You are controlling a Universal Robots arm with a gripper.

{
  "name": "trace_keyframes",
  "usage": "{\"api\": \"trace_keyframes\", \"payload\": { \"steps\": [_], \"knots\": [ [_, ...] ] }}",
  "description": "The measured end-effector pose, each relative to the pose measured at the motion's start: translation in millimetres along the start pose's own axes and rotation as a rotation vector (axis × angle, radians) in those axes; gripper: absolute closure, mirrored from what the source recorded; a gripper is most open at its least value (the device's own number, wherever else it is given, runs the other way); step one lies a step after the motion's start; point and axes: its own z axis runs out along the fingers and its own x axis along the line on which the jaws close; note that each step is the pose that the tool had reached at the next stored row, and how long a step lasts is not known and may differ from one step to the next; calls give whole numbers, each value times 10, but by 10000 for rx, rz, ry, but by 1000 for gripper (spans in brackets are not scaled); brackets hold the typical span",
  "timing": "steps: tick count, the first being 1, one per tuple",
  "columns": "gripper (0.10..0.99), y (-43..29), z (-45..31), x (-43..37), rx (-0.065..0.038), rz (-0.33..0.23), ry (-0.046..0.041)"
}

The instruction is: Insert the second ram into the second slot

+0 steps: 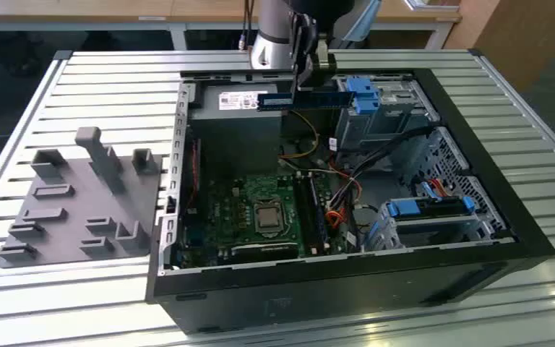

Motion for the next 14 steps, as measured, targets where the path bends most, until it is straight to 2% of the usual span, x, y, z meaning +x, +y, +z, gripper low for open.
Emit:
{"api": "trace_keyframes", "payload": {
  "steps": [8, 14],
  "knots": [
    [953, 1, 0, 7, 0, 1, 0],
    [953, 1, 0, 19, -1, 2, 76]
  ]
}}
